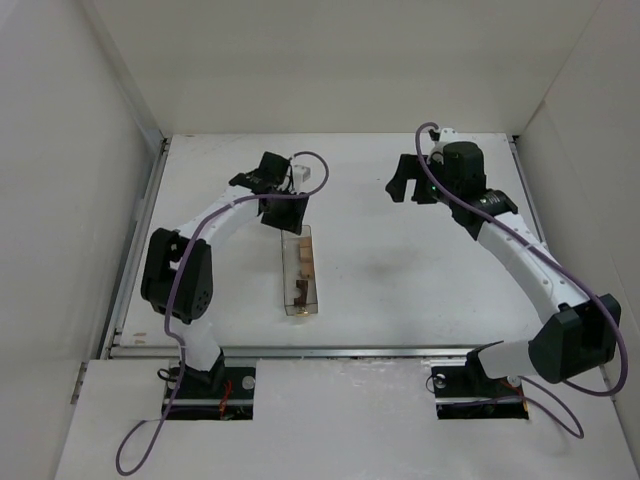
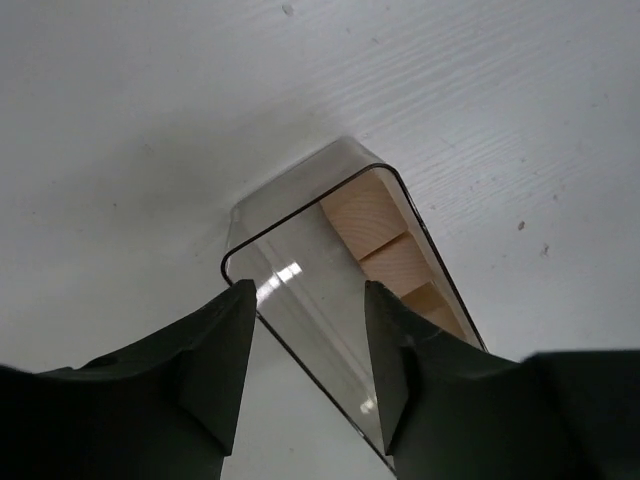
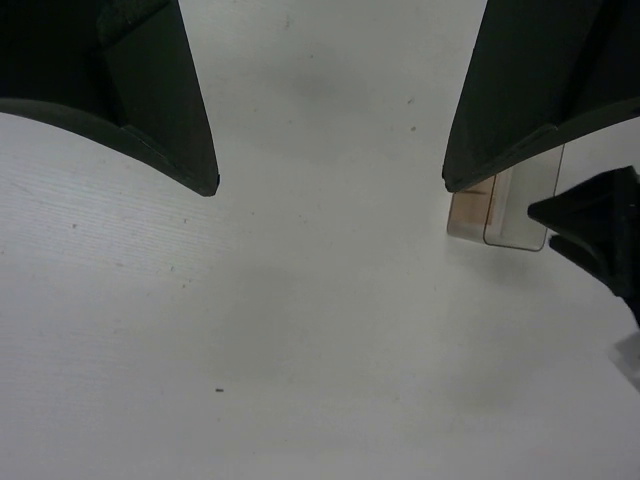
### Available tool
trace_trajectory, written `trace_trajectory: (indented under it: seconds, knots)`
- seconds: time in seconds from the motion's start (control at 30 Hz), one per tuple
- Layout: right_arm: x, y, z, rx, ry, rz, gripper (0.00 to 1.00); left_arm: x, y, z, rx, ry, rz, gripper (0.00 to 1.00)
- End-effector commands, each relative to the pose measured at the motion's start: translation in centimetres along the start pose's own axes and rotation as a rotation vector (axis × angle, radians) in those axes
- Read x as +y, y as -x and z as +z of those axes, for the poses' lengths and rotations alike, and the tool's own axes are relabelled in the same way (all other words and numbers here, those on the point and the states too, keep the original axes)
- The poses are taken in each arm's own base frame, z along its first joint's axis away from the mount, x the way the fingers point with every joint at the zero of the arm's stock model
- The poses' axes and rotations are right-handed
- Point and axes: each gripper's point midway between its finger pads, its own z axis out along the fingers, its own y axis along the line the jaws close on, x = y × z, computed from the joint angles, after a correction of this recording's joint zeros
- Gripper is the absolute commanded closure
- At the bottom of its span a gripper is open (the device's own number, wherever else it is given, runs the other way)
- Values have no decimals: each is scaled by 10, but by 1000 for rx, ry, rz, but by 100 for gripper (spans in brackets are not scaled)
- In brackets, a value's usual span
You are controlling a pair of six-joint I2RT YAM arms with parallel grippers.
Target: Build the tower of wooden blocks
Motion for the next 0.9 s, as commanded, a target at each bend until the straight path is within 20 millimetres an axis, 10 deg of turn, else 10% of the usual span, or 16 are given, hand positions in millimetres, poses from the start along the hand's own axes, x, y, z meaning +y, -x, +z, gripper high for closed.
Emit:
trace_trajectory:
  seconds: [0.0, 0.3, 0.67, 0.87]
  knots:
    - [0, 27, -7, -112, -10, 6, 1, 13, -20, 18, 72, 71, 17, 57]
    - [-1, 22, -10, -116, -20, -6, 1, 28, -35, 29, 135, 149, -5, 70]
    - [-5, 18, -4, -101, -35, -14, 1, 8, 21, -37, -77, 195, 78, 53]
    - [-4, 19, -3, -101, -35, -14, 1, 17, -7, -34, -19, 231, 84, 52]
